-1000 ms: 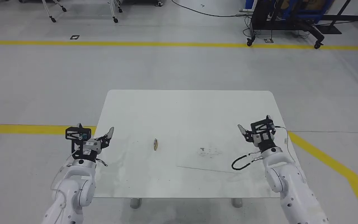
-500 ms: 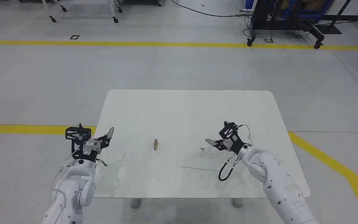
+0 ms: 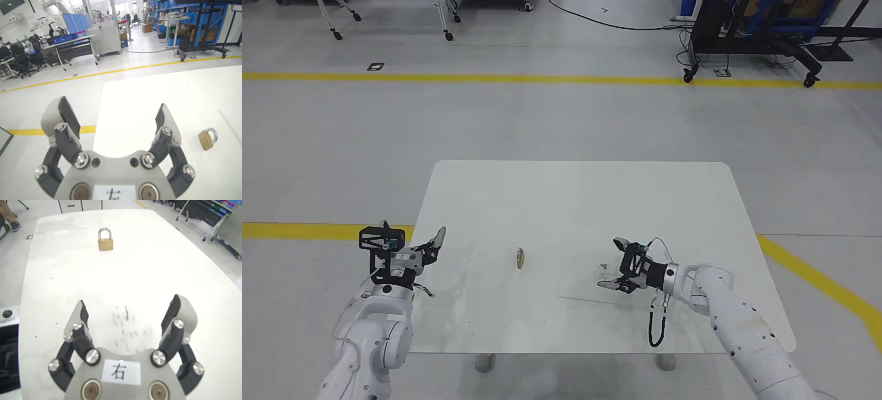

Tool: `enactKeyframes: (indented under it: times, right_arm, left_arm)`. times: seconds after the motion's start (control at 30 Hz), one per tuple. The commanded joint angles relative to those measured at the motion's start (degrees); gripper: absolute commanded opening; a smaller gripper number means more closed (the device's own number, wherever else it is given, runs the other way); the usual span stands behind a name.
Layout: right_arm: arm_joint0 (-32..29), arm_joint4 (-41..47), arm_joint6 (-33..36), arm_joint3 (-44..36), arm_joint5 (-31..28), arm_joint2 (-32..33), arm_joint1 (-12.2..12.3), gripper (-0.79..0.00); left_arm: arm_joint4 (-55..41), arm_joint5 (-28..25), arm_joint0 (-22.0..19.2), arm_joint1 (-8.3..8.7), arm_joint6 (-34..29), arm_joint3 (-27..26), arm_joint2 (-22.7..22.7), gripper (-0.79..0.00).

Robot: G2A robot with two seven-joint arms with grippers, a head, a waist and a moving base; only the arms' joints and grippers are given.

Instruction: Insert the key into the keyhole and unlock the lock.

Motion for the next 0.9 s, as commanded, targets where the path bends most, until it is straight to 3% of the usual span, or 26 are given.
enactKeyframes:
  times: [0.0,0.07,0.2,0.3,0.37,0.43,0.47,0.87]
  right_arm:
    - [0.56,-0.61,0.15,0.81,0.09,-0.78,-0.05,-0.271]
    - [1.22,-1.16,0.47,1.60,-0.01,-1.47,-0.08,-0.360]
    - [2.29,-1.25,1.36,3.10,1.20,-2.40,-0.24,-0.382]
    - [2.97,-0.71,1.47,3.98,1.44,-2.95,-0.33,-0.477]
    - [3.33,-0.56,1.34,4.44,1.34,-3.22,-0.32,-0.560]
    - [3.56,-0.53,1.05,4.75,1.06,-3.41,-0.26,-0.757]
    - [3.64,-0.52,0.90,4.83,0.92,-3.46,-0.24,-0.785]
    - [4.16,-2.66,-1.59,4.14,0.17,-4.21,0.41,-0.785]
  left_arm:
    - [0.00,0.00,0.00,0.00,0.00,0.00,0.00,0.000]
    - [0.00,0.00,0.00,0.00,0.00,0.00,0.00,0.000]
    - [0.00,0.00,0.00,0.00,0.00,0.00,0.00,0.000]
    - [0.00,0.00,0.00,0.00,0.00,0.00,0.00,0.000]
    - [0.00,0.00,0.00,0.00,0.00,0.00,0.00,0.000]
    - [0.00,0.00,0.00,0.00,0.00,0.00,0.00,0.000]
    - [0.00,0.00,0.00,0.00,0.00,0.00,0.00,0.000]
    - [0.00,0.00,0.00,0.00,0.00,0.00,0.00,0.000]
